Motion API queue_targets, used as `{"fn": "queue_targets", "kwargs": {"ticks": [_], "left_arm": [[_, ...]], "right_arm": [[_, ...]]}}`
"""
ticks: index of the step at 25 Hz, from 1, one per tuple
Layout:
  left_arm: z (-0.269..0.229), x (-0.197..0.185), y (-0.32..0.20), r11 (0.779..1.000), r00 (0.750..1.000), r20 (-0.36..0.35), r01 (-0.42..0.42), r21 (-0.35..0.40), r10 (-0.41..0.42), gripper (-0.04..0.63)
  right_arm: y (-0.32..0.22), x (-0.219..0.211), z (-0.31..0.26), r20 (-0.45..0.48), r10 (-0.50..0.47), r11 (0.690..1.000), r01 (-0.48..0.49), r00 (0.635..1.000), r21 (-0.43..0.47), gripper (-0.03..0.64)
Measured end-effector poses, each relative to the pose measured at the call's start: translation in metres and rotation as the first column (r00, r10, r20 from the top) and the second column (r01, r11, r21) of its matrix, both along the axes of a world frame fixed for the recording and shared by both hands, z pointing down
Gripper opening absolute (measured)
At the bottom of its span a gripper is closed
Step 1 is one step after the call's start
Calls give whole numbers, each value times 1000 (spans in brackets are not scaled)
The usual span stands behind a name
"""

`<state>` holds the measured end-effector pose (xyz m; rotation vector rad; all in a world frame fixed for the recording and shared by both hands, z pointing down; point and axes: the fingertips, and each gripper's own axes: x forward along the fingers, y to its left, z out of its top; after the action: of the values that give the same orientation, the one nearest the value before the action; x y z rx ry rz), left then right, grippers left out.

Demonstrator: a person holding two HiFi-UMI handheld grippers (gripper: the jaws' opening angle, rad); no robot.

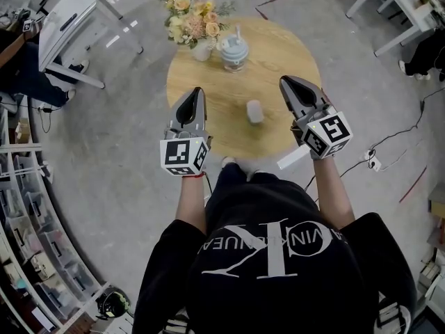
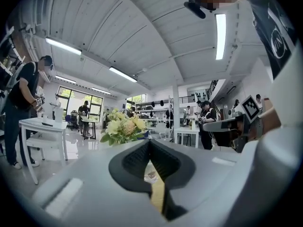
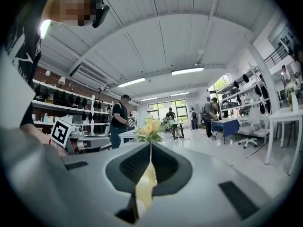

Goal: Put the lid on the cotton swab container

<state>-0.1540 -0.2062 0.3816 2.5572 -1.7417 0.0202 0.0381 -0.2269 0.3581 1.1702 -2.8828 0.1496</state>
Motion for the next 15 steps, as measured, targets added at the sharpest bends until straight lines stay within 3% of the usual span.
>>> {"fn": "queue_targets", "kwargs": {"ticks": [15], "left_arm": [[-15, -28, 6, 994, 994, -20, 104, 31, -104, 11]], "right_arm": [[-5, 0, -13, 14, -6, 1000, 6, 1000, 28, 15]]}}
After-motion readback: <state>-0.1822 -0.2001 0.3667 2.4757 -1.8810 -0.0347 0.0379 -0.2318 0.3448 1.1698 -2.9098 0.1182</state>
